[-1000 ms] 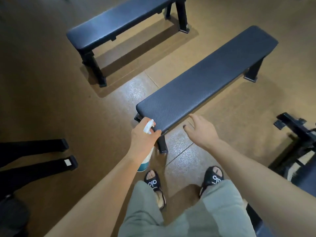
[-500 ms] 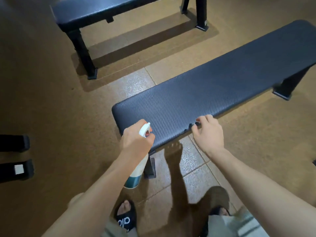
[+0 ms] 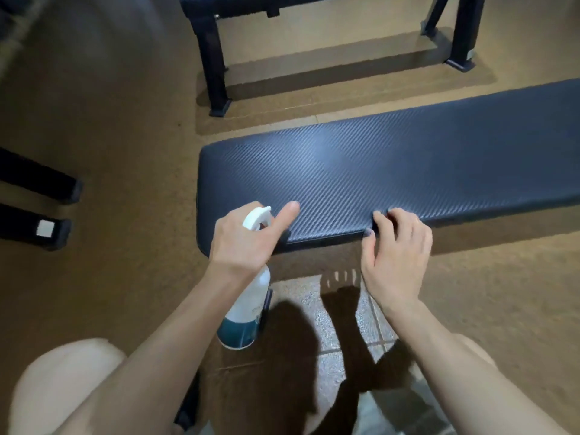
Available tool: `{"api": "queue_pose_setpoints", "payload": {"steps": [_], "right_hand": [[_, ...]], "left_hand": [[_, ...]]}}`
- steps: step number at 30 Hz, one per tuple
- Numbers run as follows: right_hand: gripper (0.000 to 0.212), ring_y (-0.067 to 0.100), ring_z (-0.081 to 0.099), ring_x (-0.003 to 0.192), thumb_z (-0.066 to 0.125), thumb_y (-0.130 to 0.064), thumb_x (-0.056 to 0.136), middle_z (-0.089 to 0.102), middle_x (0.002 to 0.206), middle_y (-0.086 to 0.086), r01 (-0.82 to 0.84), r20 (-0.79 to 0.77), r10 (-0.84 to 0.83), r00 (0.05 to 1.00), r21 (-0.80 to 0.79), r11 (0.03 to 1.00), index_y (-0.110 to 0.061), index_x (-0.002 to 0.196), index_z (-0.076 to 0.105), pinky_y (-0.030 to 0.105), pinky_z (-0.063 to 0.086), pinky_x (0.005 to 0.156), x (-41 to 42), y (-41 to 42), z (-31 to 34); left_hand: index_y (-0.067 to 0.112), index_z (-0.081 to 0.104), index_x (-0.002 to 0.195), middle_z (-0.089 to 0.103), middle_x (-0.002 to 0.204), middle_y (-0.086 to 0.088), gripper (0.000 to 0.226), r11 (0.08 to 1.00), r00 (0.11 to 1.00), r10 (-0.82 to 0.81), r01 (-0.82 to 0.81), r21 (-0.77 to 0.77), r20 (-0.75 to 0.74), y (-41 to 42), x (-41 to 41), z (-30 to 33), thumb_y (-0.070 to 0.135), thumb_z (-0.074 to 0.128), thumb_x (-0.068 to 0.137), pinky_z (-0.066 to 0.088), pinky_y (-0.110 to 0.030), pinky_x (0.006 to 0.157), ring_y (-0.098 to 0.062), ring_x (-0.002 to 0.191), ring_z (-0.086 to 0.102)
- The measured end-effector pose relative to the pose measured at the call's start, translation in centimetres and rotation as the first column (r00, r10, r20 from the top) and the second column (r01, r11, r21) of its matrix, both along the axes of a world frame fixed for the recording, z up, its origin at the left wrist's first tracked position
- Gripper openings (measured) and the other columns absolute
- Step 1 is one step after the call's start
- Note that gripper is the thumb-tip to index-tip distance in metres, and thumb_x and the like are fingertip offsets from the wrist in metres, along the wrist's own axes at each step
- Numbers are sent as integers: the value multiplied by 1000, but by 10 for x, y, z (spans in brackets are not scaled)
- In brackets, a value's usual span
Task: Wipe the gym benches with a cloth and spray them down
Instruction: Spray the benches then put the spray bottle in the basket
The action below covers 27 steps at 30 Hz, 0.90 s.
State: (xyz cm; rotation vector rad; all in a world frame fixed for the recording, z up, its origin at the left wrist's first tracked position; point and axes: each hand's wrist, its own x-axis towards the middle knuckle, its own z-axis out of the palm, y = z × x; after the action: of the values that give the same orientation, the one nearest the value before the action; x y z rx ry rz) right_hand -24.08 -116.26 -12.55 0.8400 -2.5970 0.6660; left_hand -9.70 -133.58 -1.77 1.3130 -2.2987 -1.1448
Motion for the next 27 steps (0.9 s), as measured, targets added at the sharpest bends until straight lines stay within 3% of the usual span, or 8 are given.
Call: {"api": "queue_pose_setpoints", "payload": {"steps": [6,11,18,22,25,27], "right_hand": [[32,35,50,120,48,-26,100,56,125,13,-70,-36,71,997,27,997,-8,122,63,47,36,103,-6,9,2],[30,34,50,119,49,-24,98,57,122,12,-68,-58,69,996,16,998,-8,118,64,47,36,101,-9,7,1],[29,35,50,118,50,-22,97,56,122,13,-16,-81,17,997,15,1000,-6,118,64,48,37,102,-3,0,-3],[30,34,49,118,50,-19,96,55,122,14,28,-88,-28,996,6,1000,-3,118,63,46,37,102,3,-6,-4],[32,34,47,121,47,-17,96,53,124,15,62,-57,-61,997,21,998,-1,119,62,46,35,107,10,-14,-1],[32,32,45,122,45,-18,96,52,126,15,58,1,-58,998,33,998,-2,118,61,46,35,111,11,-15,8]], "left_hand": [[-1,66,79,68,62,-9,78,975,970,217,-221,33,108,31,15,-14,75,49,89,50,-30,61,-10,51,63],[4,69,71,69,60,-7,77,932,934,350,-355,77,75,36,21,-20,73,44,93,39,-25,62,-15,63,66],[7,68,76,67,60,-10,64,977,976,208,-205,62,-61,12,23,-18,65,47,95,41,-24,61,-5,48,59],[-1,66,72,65,59,-15,77,986,982,131,-114,123,-137,-17,31,-22,69,42,94,45,-28,66,-9,51,59],[-4,64,70,65,57,-15,85,994,994,27,-15,112,-105,-30,32,-20,74,40,91,49,-29,69,-8,48,61],[-1,64,69,65,56,-12,81,995,994,-63,70,70,-93,-31,26,-17,73,43,92,47,-21,64,-8,48,63]]}}
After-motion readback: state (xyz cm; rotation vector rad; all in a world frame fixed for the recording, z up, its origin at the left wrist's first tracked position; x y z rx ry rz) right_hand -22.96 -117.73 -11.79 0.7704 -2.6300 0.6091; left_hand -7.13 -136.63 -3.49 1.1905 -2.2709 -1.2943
